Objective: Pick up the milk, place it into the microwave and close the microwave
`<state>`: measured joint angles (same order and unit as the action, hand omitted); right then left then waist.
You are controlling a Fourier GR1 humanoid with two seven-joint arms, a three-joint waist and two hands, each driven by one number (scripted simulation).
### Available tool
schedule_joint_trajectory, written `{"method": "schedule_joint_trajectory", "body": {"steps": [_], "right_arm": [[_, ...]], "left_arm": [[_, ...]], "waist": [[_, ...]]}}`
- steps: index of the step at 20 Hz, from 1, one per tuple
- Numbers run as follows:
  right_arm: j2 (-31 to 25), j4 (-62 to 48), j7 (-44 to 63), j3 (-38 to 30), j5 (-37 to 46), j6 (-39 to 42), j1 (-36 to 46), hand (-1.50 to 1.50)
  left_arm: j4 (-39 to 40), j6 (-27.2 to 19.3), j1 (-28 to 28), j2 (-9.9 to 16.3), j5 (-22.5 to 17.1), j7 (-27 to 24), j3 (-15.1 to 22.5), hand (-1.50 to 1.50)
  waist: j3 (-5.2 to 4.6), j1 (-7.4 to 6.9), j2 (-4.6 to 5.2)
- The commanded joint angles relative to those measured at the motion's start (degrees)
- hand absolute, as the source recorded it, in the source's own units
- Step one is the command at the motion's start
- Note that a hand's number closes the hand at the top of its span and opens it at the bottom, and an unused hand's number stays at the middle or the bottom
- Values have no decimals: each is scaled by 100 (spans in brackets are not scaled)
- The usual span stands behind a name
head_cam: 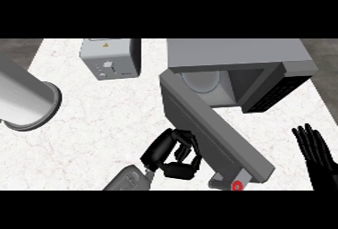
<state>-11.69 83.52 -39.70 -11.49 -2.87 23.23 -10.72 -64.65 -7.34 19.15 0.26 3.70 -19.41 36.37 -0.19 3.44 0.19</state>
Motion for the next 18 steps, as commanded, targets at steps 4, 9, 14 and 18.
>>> {"method": "schedule_joint_trajectory", "body": {"steps": [4,9,14,18], "right_arm": [[-157,1217,579,81,-662,545,-314,-150],[-94,1777,888,273,-730,493,-394,-150],[-339,2069,1321,347,-1148,834,-282,-150],[-501,2304,1413,217,-1303,873,-240,-150]], "left_arm": [[1024,-1284,777,-25,-1277,-360,1151,150],[1413,-1290,1466,-24,-2107,-212,1440,150],[1143,-1740,1516,-24,-2716,-772,1662,150],[1087,-2208,1601,-24,-3185,-1024,1655,150]], "waist": [[-8,238,47],[-10,373,86],[-25,574,141],[-29,708,157]]}}
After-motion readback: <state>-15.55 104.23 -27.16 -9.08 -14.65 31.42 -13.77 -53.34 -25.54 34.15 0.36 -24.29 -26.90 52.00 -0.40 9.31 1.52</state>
